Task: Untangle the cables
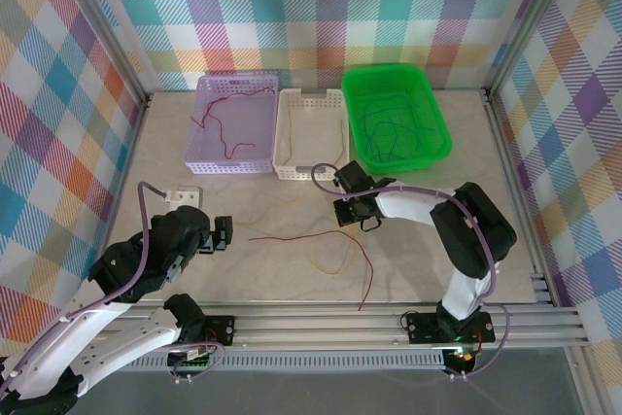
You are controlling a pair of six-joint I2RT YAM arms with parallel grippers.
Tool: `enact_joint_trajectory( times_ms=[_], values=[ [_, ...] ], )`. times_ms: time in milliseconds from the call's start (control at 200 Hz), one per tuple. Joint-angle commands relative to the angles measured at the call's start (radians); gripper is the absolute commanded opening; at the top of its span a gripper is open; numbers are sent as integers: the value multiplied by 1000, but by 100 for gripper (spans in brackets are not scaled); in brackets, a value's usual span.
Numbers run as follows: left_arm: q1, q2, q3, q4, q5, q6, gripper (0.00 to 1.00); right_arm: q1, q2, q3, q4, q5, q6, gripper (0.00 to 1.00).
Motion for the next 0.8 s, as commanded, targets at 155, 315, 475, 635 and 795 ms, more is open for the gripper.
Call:
enact_joint_trajectory(
  times_ms=[155,315,475,635,795],
  values=[
    [9,5,-9,16,10,10,100,7,-198,-53,59,-42,5,0],
    [8,4,-10,16,12,11,100,7,-338,-39,36,-50,0,0],
    [9,3,-10,16,12,11,100,8,-456,0,2,-63,-2,0],
    [8,4,-9,17,13,10,100,8,-538,62,-32,-84,-3,0],
    [10,4,-9,16,15,11,100,8,-588,133,-70,-91,-4,0]
  ],
)
